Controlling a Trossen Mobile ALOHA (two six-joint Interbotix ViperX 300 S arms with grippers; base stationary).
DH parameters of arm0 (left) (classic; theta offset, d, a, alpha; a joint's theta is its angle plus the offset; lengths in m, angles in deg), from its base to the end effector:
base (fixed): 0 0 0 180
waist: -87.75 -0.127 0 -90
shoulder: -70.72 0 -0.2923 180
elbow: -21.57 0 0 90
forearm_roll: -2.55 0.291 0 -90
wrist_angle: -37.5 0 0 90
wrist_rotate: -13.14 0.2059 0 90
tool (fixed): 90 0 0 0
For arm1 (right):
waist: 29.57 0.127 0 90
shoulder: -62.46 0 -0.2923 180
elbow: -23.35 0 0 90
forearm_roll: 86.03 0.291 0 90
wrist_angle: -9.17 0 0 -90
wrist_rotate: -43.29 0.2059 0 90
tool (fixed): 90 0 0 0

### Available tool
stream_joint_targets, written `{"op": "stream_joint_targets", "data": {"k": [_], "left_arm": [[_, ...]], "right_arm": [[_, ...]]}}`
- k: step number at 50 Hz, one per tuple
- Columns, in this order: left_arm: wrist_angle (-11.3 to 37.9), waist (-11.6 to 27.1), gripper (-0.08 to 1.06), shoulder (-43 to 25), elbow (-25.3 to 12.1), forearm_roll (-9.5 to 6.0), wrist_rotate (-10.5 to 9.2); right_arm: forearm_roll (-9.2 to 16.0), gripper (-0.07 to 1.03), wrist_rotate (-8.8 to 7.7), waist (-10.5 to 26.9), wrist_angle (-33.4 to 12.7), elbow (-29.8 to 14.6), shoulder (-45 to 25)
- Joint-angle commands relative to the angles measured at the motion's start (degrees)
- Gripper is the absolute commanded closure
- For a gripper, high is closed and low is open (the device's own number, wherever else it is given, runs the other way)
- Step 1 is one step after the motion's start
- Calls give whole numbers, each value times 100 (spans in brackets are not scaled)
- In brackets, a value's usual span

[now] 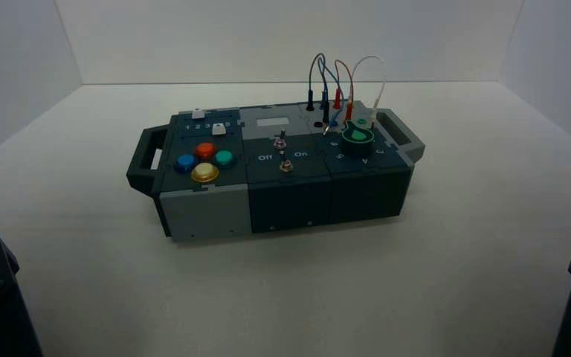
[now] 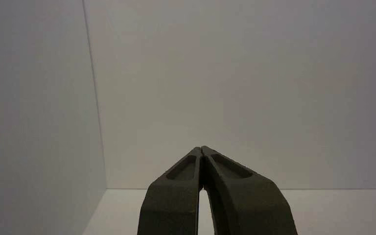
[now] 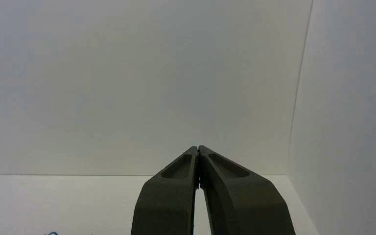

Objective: Move the box to the left.

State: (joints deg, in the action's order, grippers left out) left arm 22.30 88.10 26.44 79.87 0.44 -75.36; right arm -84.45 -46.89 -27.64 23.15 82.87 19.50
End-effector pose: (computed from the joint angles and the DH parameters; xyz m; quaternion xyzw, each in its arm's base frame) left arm 0.2804 0.0003 0.2771 -0.0049 -0.0228 0.0017 0.9997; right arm 0.2759 0.0079 0.2687 0.0121 -0.0129 0.0137 0.9998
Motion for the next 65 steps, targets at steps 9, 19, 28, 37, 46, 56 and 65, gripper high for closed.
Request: {"op": "stream_joint_targets", "data": {"k": [9,19,28,37,46,56,65], "left_arm": [[-62,9,101,-44,-167,9,26],[18,26,101,-44,-211,9,18],[958,202,101,-229,-554,-9,-70],[2496,624,101,-624,-1072,-18,-79],[3779,879,101,-1072,-1582,-53,-79],[5370,1002,101,-1538,-2180,-229,-167],[6407,1002,101,-2048,-2470,-492,-334]], "right_arm": [[9,99,18,0,44,-176,-26],[18,99,26,9,-44,-220,-26],[9,99,18,0,-817,-527,-105],[9,99,9,0,-1767,-1011,-475],[9,99,9,9,-2628,-1494,-923],[18,99,9,9,-3999,-2092,-1433],[26,99,-18,9,-5063,-2479,-1872]]}}
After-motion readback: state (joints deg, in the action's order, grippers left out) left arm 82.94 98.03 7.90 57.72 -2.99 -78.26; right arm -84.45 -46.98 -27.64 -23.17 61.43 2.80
